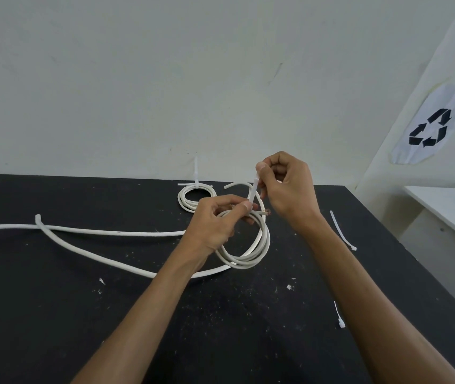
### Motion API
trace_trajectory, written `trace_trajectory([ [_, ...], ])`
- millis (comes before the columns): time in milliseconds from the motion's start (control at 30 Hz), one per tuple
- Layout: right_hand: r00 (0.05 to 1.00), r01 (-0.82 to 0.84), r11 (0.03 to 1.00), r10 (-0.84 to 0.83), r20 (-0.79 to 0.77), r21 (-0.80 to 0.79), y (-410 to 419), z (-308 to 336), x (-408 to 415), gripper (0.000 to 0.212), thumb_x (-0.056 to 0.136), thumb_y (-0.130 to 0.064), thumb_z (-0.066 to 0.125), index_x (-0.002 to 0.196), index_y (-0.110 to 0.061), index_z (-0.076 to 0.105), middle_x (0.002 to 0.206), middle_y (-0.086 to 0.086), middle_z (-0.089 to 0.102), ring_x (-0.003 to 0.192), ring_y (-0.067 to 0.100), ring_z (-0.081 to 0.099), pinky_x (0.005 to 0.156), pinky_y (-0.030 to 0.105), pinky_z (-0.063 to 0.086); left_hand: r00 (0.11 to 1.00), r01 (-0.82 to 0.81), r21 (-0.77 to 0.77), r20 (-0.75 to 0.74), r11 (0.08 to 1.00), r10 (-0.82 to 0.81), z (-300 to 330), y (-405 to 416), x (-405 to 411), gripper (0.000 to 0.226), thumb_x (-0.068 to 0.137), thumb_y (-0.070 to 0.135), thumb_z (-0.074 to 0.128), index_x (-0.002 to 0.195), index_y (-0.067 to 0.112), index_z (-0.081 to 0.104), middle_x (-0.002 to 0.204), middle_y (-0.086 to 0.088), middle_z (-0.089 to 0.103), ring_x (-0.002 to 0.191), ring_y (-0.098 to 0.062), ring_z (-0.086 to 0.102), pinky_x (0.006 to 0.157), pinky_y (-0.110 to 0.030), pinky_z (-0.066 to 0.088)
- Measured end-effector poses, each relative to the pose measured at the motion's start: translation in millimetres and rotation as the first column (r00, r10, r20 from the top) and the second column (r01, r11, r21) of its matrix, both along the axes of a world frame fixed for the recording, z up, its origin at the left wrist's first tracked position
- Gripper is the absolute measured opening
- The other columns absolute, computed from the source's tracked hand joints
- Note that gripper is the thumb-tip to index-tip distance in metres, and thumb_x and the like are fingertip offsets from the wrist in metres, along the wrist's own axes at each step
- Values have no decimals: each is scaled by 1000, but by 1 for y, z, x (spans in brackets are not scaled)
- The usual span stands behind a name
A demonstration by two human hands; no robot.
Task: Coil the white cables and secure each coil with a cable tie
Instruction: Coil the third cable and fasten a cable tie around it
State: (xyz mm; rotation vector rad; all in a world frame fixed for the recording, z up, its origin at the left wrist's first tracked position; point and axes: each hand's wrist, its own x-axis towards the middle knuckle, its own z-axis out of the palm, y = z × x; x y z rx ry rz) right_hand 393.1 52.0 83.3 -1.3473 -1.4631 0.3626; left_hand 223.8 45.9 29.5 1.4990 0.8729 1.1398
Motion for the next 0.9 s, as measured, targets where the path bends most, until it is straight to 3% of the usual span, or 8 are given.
trace_trajectory([
  [167, 999, -7, 1000, 7, -47, -14, 4, -4, -3, 16, 105, -19, 67, 91, -13, 68, 64, -1, 71, 49, 17, 65, 56, 28, 54, 999, -6, -34, 32, 999, 7, -3, -1, -3, 18, 104, 23, 67, 99, 20, 83, 84, -10, 80, 50, -13, 42, 50, -26, 38],
  [367, 998, -34, 999, 33, -61, -26, 8, -8, -4, 16, 106, -18, 66, 93, -9, 69, 66, 1, 73, 52, 20, 66, 60, 37, 60, 999, 2, -66, 35, 998, 0, -4, 1, -8, 18, 105, 24, 67, 100, 18, 83, 86, -13, 78, 49, -12, 43, 48, -21, 37],
  [467, 990, -108, 989, 99, -98, -96, 10, -12, -5, 19, 109, -21, 62, 99, -9, 74, 75, 2, 77, 66, 25, 72, 73, 43, 65, 1000, -10, -129, 24, 992, 13, -10, 1, -14, 16, 104, 28, 69, 104, 19, 81, 92, -11, 79, 49, -16, 44, 47, -19, 36],
  [600, 985, -168, 941, 173, -8, -294, 7, -28, 4, 20, 104, -50, 64, 102, -34, 76, 96, -3, 80, 95, 23, 76, 93, 46, 63, 984, -107, -214, 119, 971, 135, -20, 11, -27, 20, 103, 28, 70, 112, 11, 75, 96, -13, 81, 50, -16, 42, 45, -19, 34],
  [667, 978, -186, 905, 209, 18, -384, -1, -40, 7, 20, 101, -52, 68, 110, -35, 75, 100, 0, 79, 97, 24, 77, 88, 45, 65, 968, -166, -242, 146, 956, 205, -23, 20, -34, 22, 103, 28, 71, 111, 9, 75, 97, -15, 81, 49, -15, 40, 44, -18, 33],
  [767, 946, -310, 822, 318, -66, -478, -13, -55, 4, 32, 103, -40, 70, 125, -18, 76, 99, 2, 80, 90, 19, 76, 75, 33, 65, 954, -204, -269, 160, 941, 252, -25, 27, -42, 17, 104, 25, 69, 102, 10, 77, 92, -10, 81, 49, -15, 39, 43, -17, 32],
  [900, 901, -431, 770, 400, -170, -471, -16, -66, -12, 17, 104, -22, 72, 109, -8, 79, 85, 11, 75, 77, 16, 69, 73, 28, 59, 950, -213, -279, 163, 936, 265, -24, 28, -44, 16, 105, 22, 67, 105, 9, 77, 88, -6, 80, 53, -15, 50, 50, -22, 40],
])
